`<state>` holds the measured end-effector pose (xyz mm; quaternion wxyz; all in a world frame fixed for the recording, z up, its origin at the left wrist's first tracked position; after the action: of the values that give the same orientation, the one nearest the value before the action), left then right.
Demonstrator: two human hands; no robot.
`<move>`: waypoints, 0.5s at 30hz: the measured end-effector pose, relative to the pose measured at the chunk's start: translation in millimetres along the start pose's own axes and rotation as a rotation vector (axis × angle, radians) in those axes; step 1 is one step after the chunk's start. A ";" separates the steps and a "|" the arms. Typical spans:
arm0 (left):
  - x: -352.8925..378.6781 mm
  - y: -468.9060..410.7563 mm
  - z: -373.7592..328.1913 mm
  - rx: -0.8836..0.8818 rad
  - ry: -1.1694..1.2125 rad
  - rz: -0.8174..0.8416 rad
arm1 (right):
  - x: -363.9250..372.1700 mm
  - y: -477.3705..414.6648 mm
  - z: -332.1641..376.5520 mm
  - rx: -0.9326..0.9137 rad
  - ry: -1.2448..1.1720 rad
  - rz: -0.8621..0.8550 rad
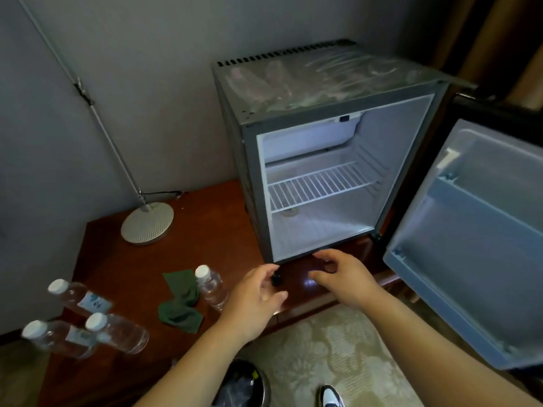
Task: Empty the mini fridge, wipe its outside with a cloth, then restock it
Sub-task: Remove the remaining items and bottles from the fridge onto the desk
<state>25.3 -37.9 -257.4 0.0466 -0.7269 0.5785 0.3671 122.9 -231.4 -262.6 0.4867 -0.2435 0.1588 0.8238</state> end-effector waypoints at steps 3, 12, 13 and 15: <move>11.6 -26.1 -23.4 -0.015 -0.018 -0.003 | -14.1 -30.9 -25.8 0.023 -0.068 -0.003; 50.5 -115.1 -48.7 -0.141 0.028 -0.007 | -25.3 -121.4 -102.0 0.124 -0.293 -0.022; 55.9 -123.0 -45.5 -0.159 0.052 -0.007 | -22.7 -131.9 -110.1 0.132 -0.295 -0.016; 65.4 -136.5 -39.8 -0.191 0.091 -0.006 | -17.3 -152.3 -119.8 0.141 -0.280 0.014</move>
<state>167.8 -65.8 -315.6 -0.0481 -0.7456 0.5404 0.3869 293.4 -231.2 -356.3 0.5144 -0.0901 0.1486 0.8398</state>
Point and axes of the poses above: each hand's wrist, its own y-axis away from the middle knuckle, its own x-axis out of the palm, z = x × y, the point moved 9 cm from there along -y, towards the middle knuckle, and after that the axes turned 15 degrees about -x, right-handed, at the moved point
